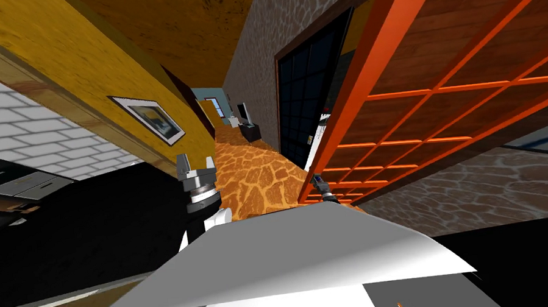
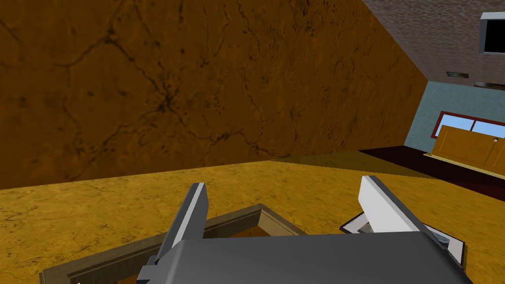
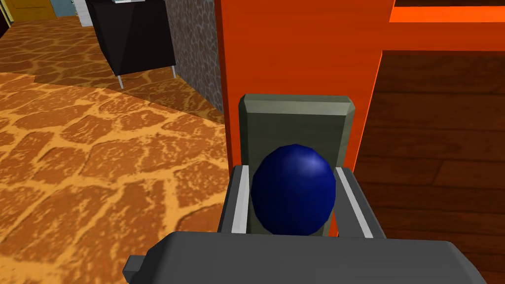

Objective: Pull the door open

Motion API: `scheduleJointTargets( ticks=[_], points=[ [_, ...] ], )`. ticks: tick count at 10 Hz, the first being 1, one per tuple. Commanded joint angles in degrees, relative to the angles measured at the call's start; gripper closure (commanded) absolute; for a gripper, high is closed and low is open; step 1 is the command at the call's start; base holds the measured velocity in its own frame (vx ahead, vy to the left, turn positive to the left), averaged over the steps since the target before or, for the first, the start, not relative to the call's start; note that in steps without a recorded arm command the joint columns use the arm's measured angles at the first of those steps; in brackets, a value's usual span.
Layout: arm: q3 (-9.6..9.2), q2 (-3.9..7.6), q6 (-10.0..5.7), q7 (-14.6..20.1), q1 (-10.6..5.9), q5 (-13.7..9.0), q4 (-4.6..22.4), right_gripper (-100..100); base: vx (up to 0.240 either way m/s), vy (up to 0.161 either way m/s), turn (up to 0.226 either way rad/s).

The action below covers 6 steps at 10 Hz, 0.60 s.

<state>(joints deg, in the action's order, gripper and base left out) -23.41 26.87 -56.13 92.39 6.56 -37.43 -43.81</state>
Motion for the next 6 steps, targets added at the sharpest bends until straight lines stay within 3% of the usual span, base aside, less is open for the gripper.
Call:
scheduleJointTargets(
  ticks=[1, 2, 6],
  points=[
    [-0.8, 0.7, -0.59, 0.7, 0.61, 0.4, -0.7, 100, -0.184, -0.007, 0.041],
    [-0.53, 0.37, -0.25, 0.4, 0.32, 0.3, -0.2, 100, -0.08, -0.003, 0.004],
    [-3.14, 2.34, -3.25, 3.0, 1.91, 1.7, 0.0, 100, -0.181, -0.049, 0.101]
  ],
)
